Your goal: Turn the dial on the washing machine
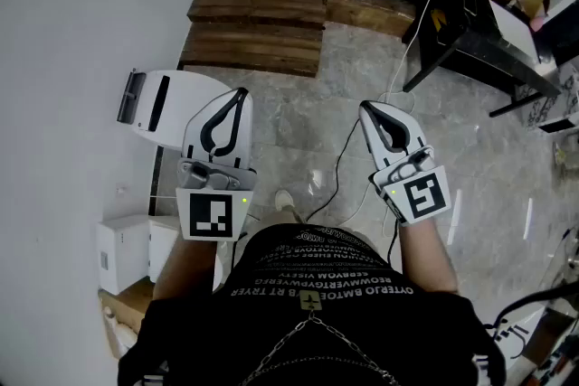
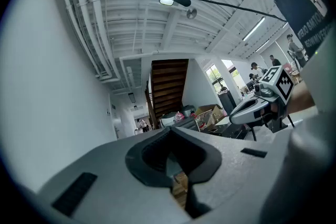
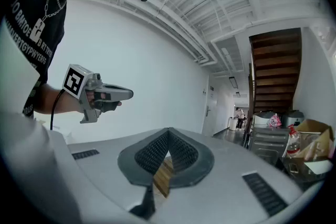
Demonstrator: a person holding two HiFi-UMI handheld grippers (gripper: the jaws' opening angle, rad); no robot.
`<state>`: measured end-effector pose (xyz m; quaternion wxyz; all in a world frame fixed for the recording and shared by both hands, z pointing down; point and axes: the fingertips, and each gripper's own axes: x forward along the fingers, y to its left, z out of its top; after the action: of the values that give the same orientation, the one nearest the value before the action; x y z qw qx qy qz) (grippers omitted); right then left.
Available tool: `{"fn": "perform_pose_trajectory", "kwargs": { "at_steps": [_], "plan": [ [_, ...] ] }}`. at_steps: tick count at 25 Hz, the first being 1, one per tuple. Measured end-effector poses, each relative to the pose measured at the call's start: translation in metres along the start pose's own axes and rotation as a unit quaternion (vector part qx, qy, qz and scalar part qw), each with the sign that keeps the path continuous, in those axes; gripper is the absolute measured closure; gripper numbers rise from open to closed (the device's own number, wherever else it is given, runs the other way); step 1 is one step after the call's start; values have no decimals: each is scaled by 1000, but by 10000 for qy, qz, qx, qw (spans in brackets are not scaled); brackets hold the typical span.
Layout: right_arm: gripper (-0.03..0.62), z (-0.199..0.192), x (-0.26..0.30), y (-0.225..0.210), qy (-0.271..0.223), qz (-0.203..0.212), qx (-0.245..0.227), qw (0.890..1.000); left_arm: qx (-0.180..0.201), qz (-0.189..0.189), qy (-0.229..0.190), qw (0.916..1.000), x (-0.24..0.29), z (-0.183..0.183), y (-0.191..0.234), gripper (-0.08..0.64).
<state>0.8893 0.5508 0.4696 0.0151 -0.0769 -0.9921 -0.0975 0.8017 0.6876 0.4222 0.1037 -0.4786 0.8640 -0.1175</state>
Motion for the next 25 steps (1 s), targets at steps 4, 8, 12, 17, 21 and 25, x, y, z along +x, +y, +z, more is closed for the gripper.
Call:
{"fn": "perform_pose_trajectory", "kwargs": {
  "at_steps": [4, 8, 12, 17, 21, 25],
  "plan": [
    [595, 6, 47, 4, -7, -45, 146, 9999, -166, -14, 23, 9999, 16, -20, 41, 554],
    [595, 5, 67, 1, 36, -108, 144, 9998, -252, -76, 10, 9997, 25, -38, 62, 554],
    [595, -5, 80, -12, 234, -202, 214, 9993, -422, -74, 88, 9990, 40, -59, 74, 554],
    [595, -14, 100, -30, 252, -139, 336, 9990, -557, 32, 135, 9984, 65, -67, 91, 554],
    [595, -26, 128, -53, 213, -103, 500, 9985, -500, 60, 173, 9986, 95, -74, 106, 554],
    [595, -34, 161, -78, 182, 153, 594, 9979, -366, -27, 311, 9988, 141, -87, 114, 554]
  ]
}}
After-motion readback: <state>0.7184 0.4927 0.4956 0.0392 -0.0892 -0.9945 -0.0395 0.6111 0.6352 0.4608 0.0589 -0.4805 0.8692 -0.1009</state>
